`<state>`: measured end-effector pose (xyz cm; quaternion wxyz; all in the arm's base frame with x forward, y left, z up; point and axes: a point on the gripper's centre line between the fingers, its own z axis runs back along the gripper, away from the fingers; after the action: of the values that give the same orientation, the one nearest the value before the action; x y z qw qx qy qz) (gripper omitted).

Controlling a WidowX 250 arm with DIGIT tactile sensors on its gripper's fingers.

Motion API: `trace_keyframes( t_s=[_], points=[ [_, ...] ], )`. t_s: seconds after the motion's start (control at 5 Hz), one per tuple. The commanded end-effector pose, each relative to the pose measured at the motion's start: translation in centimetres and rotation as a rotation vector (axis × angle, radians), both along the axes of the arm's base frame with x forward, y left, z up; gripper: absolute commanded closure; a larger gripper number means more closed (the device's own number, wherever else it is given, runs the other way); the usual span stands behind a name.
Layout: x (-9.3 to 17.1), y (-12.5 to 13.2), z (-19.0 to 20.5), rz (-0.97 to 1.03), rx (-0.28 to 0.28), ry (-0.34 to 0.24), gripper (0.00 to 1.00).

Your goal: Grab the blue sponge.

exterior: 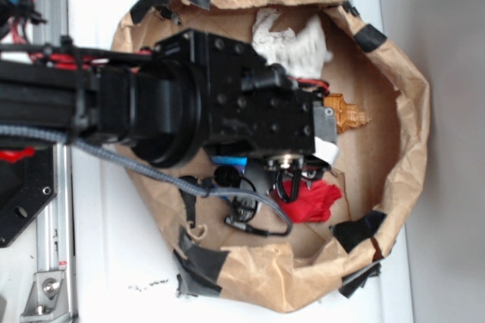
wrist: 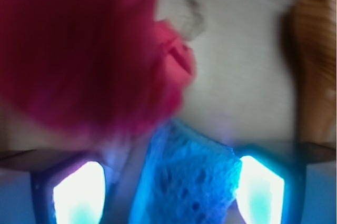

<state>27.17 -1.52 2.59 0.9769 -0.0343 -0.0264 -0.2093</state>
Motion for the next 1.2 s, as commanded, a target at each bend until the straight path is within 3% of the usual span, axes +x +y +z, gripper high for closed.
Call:
trace_keyframes(
  t_s=[0.0,0.2,0.4,0.6,0.8,1.0],
  points=[
    [0.1,-0.6,0.8,-0.023,0.052,-0.027,1.00],
    [-0.1,-0.5,0.9,-0.018,0.062,-0.033,1.00],
    [-0.2,0.0,4.9,0.045,0.082,-0.094,1.00],
    [-1.0,1.9,9.8,0.177,0.055,-0.240,1.00],
    [-0.3,2.3,14.9,0.317,0.116,-0.110,1.00],
    [-0.6,1.5,15.8,0.329,0.177,-0.080,1.00]
  ],
)
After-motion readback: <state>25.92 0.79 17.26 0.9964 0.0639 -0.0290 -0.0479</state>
